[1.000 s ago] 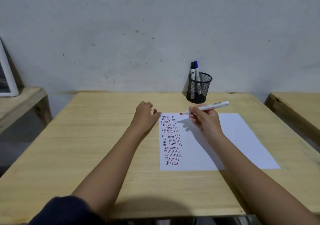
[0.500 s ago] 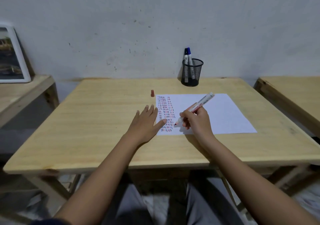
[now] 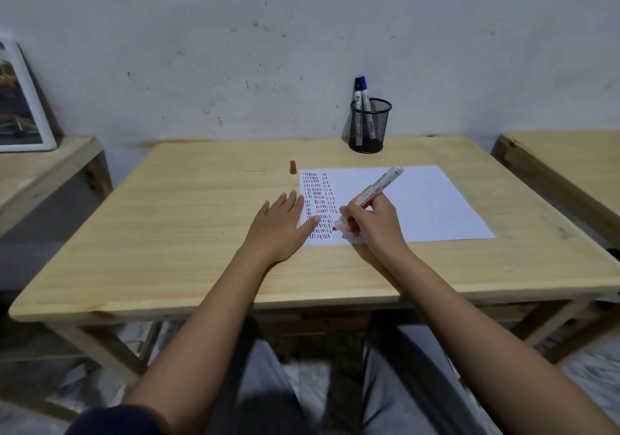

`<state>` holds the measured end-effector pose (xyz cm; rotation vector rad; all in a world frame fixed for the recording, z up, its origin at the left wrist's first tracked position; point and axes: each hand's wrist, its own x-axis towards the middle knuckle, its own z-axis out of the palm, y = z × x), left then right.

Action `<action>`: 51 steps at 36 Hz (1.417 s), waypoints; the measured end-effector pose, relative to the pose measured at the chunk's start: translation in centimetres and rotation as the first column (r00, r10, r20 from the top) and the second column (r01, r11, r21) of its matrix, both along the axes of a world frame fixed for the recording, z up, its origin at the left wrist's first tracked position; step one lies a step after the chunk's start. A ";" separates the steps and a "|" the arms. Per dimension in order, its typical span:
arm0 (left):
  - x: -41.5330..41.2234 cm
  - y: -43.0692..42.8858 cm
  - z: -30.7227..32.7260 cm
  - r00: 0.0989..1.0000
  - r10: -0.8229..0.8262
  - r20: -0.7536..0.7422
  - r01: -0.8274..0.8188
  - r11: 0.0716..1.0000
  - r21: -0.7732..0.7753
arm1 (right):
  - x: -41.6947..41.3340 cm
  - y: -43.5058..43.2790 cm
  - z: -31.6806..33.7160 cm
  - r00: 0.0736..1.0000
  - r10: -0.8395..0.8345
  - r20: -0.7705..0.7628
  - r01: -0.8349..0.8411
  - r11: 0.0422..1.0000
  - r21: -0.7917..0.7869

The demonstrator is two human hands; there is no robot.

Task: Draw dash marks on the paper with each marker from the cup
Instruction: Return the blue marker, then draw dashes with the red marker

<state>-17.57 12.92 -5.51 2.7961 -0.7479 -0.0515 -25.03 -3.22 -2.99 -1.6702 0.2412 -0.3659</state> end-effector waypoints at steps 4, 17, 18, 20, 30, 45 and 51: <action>0.0 0.0 0.0 1.000 0.002 0.005 -0.002 1.000 0.001 | 0.0 0.1 0.1 1.000 -0.014 0.016 0.014 1.000 -0.005; -0.1 -0.2 0.0 1.000 0.005 0.017 -0.005 1.000 -0.005 | 0.1 0.0 0.1 1.000 0.003 -0.003 -0.003 1.000 -0.007; -0.1 -0.1 0.0 1.000 0.006 0.014 -0.006 1.000 -0.010 | 0.1 0.0 0.1 1.000 -0.006 -0.006 0.006 1.000 0.001; -0.2 -0.1 0.1 1.000 0.006 0.007 -0.006 1.000 -0.017 | 0.1 -0.2 0.0 0.999 -0.039 -0.005 0.039 0.999 0.038; 0.9 0.0 0.7 1.000 0.002 -0.006 -0.002 0.992 -0.125 | 2.1 -2.5 1.7 0.996 -0.060 0.064 0.032 0.929 0.369; 10.4 -3.7 3.3 0.973 0.190 -0.132 -0.230 0.862 -0.452 | 9.2 -5.6 4.2 0.995 -0.070 0.072 0.025 0.867 0.497; 11.8 -4.8 3.3 0.959 0.212 -0.189 -0.284 0.698 -0.657 | 10.8 -6.2 4.6 0.996 -0.044 0.081 -0.012 0.810 0.586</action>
